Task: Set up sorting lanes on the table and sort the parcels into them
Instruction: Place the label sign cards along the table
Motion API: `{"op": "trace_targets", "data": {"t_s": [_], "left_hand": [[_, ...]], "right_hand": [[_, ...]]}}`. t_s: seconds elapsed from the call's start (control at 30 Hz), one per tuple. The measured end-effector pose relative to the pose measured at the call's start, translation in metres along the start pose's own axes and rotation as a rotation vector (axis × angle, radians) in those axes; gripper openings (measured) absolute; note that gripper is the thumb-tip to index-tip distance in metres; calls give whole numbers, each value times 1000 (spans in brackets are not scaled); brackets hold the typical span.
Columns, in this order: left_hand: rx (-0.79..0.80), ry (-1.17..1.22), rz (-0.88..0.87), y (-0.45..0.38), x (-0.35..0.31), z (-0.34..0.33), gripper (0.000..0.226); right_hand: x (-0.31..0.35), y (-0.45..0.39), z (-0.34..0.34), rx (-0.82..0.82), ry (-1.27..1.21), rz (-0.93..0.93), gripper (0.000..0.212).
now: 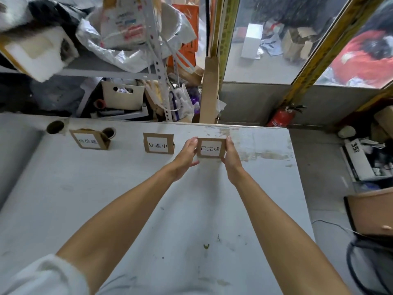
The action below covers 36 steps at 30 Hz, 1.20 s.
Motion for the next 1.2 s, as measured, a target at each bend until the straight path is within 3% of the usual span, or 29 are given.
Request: {"op": "trace_targets", "data": {"t_s": [0.73, 0.93, 1.2], "left_hand": [[46, -15, -47, -9, -7, -1, 45], [54, 0, -28, -17, -4, -6, 33], [54, -24, -6, -23, 0, -10, 47]], "right_hand": [[8, 4, 2, 2, -48, -4, 45], [7, 3, 10, -33, -54, -5, 43], [-2, 2, 22, -76, -67, -10, 46]]}}
Point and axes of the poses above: each hand's wrist, its own y-axis away from the middle knuckle, its own z-axis out of the back of the hand, x = y × z, the point moved 8 cm from there along -y, towards the middle knuckle, and after that the axes turned 15 degrees about x, right-handed, at the moved point
